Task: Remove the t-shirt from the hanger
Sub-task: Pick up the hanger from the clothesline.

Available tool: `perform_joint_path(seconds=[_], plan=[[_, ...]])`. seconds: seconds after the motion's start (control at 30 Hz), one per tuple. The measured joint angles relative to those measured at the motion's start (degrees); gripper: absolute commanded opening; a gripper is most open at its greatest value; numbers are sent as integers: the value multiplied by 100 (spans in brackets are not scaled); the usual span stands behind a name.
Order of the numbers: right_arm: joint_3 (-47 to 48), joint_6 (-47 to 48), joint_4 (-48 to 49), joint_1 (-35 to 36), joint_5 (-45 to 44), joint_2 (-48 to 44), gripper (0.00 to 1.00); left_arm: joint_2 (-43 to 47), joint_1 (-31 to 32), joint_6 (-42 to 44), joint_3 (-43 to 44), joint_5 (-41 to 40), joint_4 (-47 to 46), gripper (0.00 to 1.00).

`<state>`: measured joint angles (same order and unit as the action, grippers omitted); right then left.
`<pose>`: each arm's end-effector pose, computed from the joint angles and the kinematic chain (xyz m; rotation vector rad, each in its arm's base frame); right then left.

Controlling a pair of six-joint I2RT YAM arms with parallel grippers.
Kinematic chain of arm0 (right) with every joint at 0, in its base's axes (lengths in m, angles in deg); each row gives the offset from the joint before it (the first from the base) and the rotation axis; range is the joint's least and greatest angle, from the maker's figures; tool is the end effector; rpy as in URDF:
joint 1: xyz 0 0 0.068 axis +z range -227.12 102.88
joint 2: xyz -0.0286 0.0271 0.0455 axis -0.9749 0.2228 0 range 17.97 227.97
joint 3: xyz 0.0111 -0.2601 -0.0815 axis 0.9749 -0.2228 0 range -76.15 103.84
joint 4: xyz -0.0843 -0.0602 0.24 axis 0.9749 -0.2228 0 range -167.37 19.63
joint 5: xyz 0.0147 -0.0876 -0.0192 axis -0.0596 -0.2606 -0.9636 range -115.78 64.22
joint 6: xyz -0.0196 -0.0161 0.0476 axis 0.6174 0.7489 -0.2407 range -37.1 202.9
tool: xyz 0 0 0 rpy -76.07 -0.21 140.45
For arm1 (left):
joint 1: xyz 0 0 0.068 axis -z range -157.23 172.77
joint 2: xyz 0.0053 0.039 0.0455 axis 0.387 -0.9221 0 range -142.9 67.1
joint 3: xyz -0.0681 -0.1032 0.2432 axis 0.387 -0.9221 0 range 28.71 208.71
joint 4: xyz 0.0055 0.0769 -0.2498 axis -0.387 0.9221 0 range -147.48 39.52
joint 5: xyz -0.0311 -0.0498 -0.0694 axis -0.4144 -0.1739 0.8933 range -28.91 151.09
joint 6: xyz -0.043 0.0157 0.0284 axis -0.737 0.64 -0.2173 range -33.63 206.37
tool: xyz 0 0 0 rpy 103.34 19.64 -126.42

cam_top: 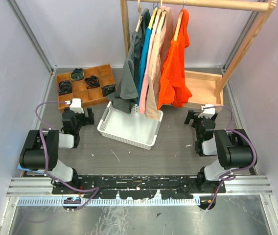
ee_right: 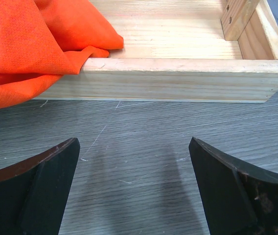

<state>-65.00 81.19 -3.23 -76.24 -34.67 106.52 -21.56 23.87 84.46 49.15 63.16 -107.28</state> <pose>0.2328 -0.0018 0.1320 0.1258 1.7441 -0.1025 0.2642 -0.0064 0.1375 0.0113 1.8926 -0.0702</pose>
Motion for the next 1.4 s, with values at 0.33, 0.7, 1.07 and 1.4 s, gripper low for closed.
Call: perform_joint_path(seconds=[0.33, 0.7, 1.07, 1.4], plan=[[0, 2, 0, 0, 0, 0, 100, 0, 0, 0, 0, 0, 0, 98], [0, 2, 0, 0, 0, 0, 100, 0, 0, -2, 0, 0, 0, 98], [1196, -352, -2597, 7, -588, -1460, 100, 931, 0, -63, 780, -44, 1550, 98], [3453, -1384, -6033, 7, -160, -2221, 100, 2079, 0, -1266, 2618, 39, 3501, 98]])
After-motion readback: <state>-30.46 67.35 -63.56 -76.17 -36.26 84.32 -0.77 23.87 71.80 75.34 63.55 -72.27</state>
